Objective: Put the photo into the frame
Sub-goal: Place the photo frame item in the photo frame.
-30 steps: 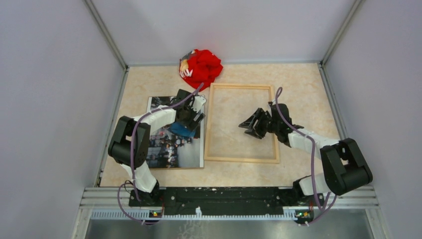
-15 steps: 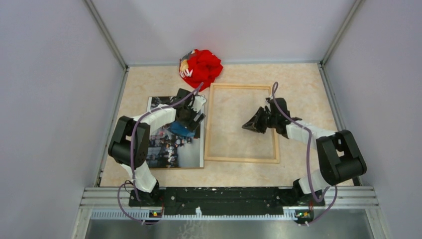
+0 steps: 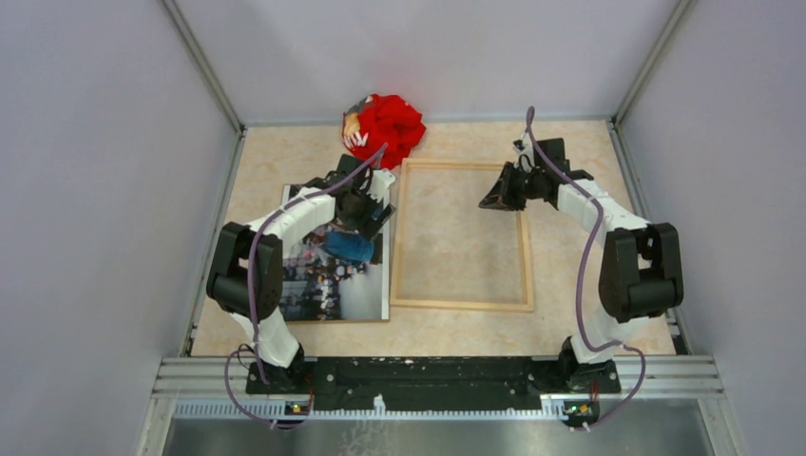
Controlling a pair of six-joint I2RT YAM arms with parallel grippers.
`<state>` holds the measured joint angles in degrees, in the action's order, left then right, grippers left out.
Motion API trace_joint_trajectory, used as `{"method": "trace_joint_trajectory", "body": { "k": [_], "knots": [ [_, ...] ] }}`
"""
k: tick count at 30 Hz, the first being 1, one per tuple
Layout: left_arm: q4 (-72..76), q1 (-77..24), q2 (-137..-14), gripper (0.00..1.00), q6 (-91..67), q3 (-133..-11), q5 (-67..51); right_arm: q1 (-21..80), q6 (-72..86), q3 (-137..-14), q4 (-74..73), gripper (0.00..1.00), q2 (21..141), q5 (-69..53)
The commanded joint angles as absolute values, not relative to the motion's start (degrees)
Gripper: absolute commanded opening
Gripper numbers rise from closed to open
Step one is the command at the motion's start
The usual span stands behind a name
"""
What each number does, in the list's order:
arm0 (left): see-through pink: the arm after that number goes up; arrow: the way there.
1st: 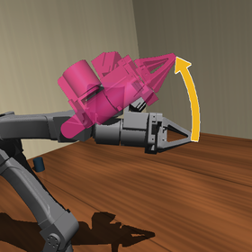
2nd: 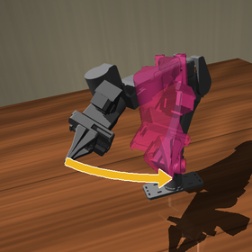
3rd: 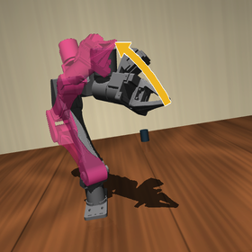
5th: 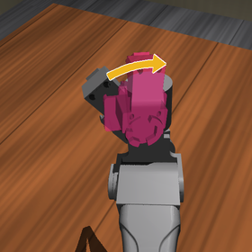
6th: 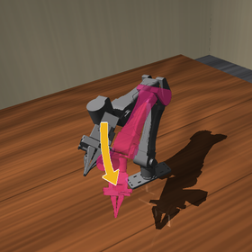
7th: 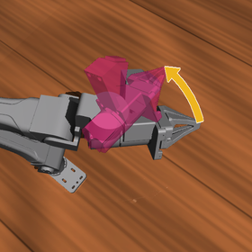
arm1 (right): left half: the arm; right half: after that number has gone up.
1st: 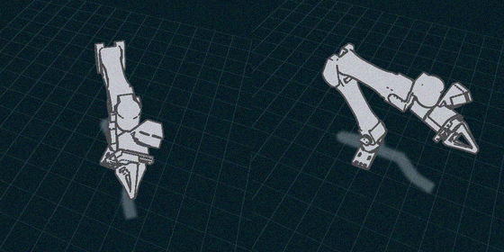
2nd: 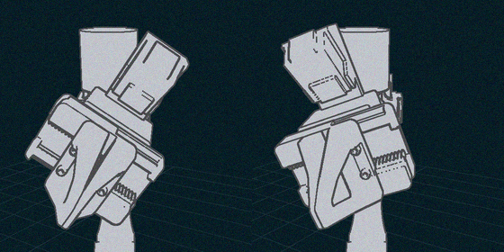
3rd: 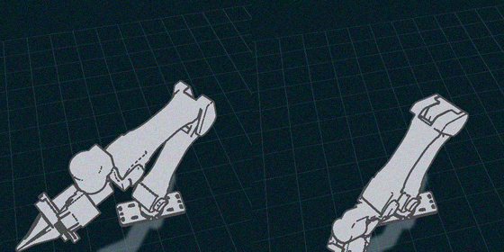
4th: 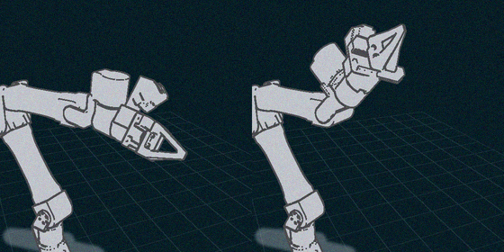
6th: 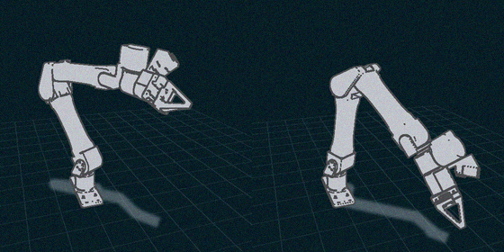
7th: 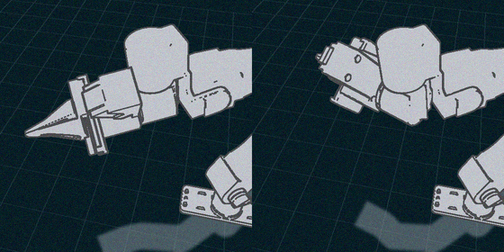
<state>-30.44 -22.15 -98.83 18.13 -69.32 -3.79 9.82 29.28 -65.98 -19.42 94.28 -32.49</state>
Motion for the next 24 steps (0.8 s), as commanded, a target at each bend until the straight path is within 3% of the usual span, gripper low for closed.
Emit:
{"method": "trace_joint_trajectory", "body": {
  "k": [1,24],
  "knots": [
    [-31.6,-21.8,-97.7,0.98,18.3,-71.0,-3.0,8.8,21.6,-70.6,-27.9,0.00,97.6,-32.8],
    [-30.0,-21.7,-98.2,0.98,18.1,-69.7,-3.2,7.0,16.7,-71.9,-30.1,0.00,95.3,-19.7]
  ]
}}
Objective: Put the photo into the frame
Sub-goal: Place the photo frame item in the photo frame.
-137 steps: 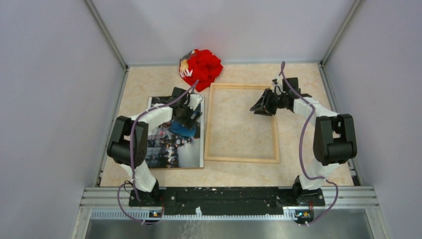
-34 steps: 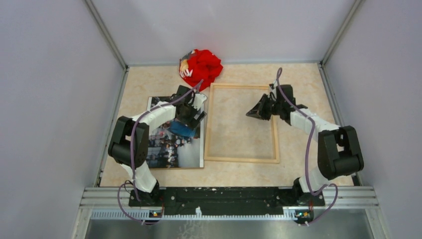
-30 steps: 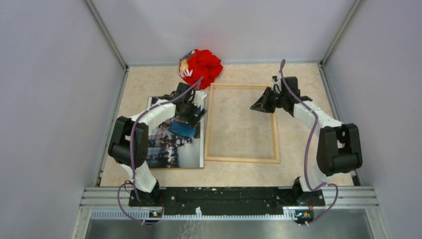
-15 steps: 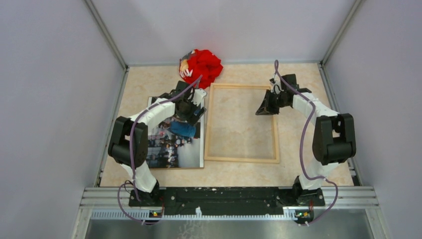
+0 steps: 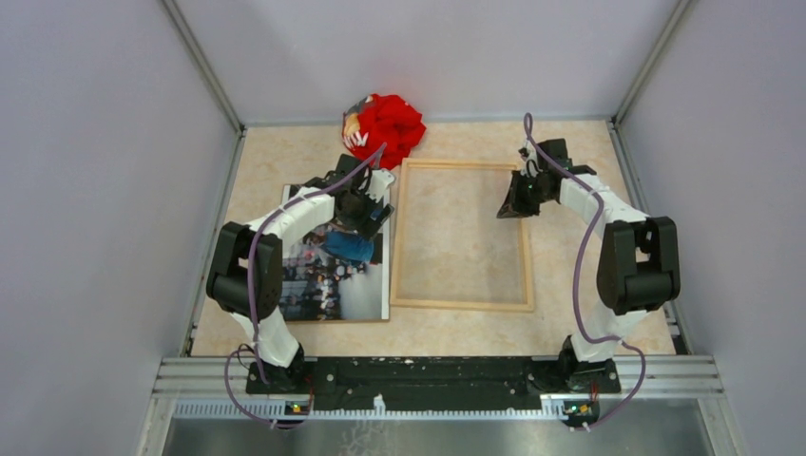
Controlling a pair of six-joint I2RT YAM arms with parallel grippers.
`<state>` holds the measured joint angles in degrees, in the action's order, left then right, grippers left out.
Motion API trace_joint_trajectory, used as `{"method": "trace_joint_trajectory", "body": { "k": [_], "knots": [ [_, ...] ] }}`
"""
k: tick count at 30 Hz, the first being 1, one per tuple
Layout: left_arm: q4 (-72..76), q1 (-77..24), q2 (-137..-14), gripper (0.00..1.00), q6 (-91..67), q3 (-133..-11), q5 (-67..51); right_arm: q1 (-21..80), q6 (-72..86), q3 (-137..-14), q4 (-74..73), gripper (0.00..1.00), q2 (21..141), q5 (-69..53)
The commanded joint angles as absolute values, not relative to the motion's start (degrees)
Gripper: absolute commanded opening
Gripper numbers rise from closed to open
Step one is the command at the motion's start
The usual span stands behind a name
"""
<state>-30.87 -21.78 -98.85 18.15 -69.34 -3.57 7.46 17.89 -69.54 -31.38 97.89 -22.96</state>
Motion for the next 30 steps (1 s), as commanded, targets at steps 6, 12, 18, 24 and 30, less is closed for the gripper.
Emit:
{"method": "trace_joint_trajectory", "body": {
  "k": [6,12,18,24,30],
  "knots": [
    [-29.7,-21.6,-98.1,0.98,18.3,-69.2,-3.0,6.6,17.3,-72.3,-29.6,0.00,95.5,-18.7],
    [-29.2,-21.6,-97.9,0.98,18.5,-68.6,-2.7,6.4,17.6,-72.0,-27.8,0.00,95.1,-20.4],
    [-28.8,-21.6,-98.6,0.98,18.3,-68.3,-3.0,6.4,17.6,-68.7,-23.0,0.00,90.8,-25.0],
    [-28.2,-21.6,-100.1,0.98,16.4,-68.7,-6.6,6.5,19.6,-65.6,-18.1,0.00,87.1,-29.5],
    [-25.6,-21.8,-100.9,0.94,14.4,-68.3,-12.7,6.3,21.9,-66.2,-16.8,0.00,88.4,-31.4]
  ]
}}
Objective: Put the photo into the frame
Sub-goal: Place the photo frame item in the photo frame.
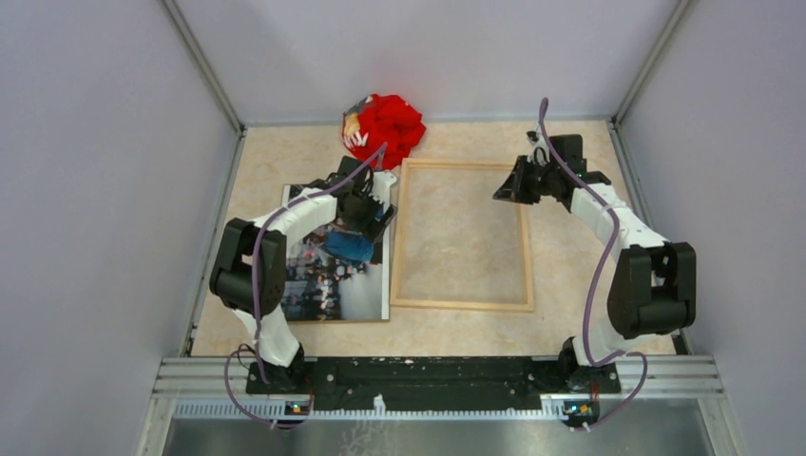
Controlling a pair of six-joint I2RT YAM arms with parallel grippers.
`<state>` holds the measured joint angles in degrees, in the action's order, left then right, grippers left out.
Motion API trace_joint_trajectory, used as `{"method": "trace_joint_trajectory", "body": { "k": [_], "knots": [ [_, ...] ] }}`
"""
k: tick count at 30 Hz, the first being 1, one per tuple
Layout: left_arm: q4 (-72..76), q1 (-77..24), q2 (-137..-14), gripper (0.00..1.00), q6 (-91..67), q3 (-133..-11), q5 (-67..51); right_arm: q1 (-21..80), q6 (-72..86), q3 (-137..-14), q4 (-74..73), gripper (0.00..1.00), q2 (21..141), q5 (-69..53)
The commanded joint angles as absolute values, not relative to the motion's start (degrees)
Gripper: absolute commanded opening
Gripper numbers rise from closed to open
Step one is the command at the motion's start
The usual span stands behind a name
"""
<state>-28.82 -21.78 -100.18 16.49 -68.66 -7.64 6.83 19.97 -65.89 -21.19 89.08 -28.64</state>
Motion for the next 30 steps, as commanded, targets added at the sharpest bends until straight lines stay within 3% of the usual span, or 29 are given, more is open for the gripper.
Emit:
{"method": "trace_joint_trajectory", "body": {
  "k": [1,4,17,30],
  "knots": [
    [-25.5,-21.8,-101.1,0.93,14.2,-68.4,-13.8,6.3,22.1,-66.2,-16.4,0.00,88.6,-31.7],
    [-25.2,-21.8,-101.5,0.87,14.5,-68.4,-16.7,6.4,22.9,-66.1,-15.5,0.00,88.7,-33.3],
    [-25.4,-21.8,-105.4,0.45,14.7,-70.2,-24.6,6.4,27.2,-63.5,-7.2,0.00,85.5,-42.0],
    [-24.5,-21.7,-107.0,0.44,14.3,-70.2,-25.5,6.3,29.9,-63.5,-3.9,0.00,85.5,-44.1]
  ]
}}
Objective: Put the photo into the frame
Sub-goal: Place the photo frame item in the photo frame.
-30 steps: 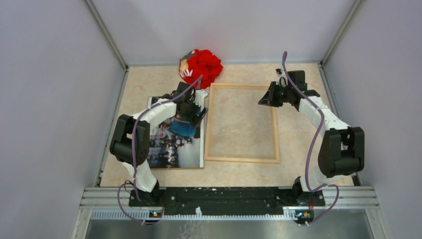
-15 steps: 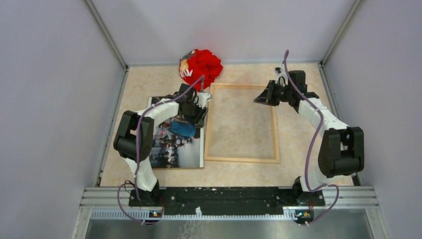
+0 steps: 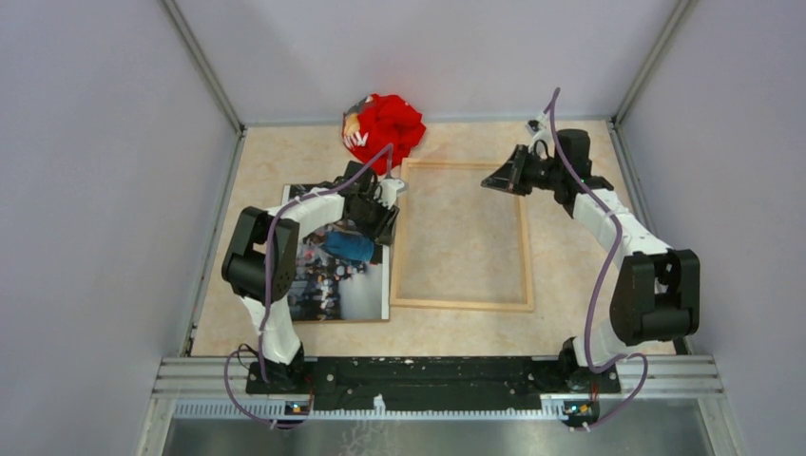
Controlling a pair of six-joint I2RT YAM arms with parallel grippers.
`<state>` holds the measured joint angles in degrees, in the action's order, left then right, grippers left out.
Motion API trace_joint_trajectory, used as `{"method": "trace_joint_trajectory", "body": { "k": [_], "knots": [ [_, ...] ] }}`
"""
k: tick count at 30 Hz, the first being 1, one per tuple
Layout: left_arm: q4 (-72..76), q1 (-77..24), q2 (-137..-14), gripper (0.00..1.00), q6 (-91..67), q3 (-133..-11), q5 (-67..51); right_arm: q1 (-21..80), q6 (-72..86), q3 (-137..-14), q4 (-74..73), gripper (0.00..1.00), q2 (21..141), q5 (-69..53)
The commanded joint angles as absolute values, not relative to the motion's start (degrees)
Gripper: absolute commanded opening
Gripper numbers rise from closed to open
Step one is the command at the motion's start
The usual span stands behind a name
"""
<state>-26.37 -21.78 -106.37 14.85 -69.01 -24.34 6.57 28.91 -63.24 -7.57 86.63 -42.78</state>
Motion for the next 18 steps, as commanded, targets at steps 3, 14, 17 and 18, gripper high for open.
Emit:
{"method": "trace_joint_trajectory", "body": {
  "k": [3,14,17,18],
  "knots": [
    [-24.3,-21.7,-106.9,0.43,14.5,-70.2,-25.4,6.3,31.6,-62.7,-2.2,0.00,86.7,-44.9],
    [-24.0,-21.8,-107.3,0.37,14.7,-70.1,-26.0,6.4,38.8,-60.7,5.7,0.00,88.3,-48.8],
    [-24.1,-21.7,-107.4,0.37,14.6,-70.2,-26.2,6.3,41.2,-60.8,6.8,0.00,89.0,-49.8],
    [-24.0,-21.7,-107.5,0.37,14.6,-70.2,-26.2,6.4,42.2,-60.8,7.2,0.00,89.2,-50.1]
  ]
}}
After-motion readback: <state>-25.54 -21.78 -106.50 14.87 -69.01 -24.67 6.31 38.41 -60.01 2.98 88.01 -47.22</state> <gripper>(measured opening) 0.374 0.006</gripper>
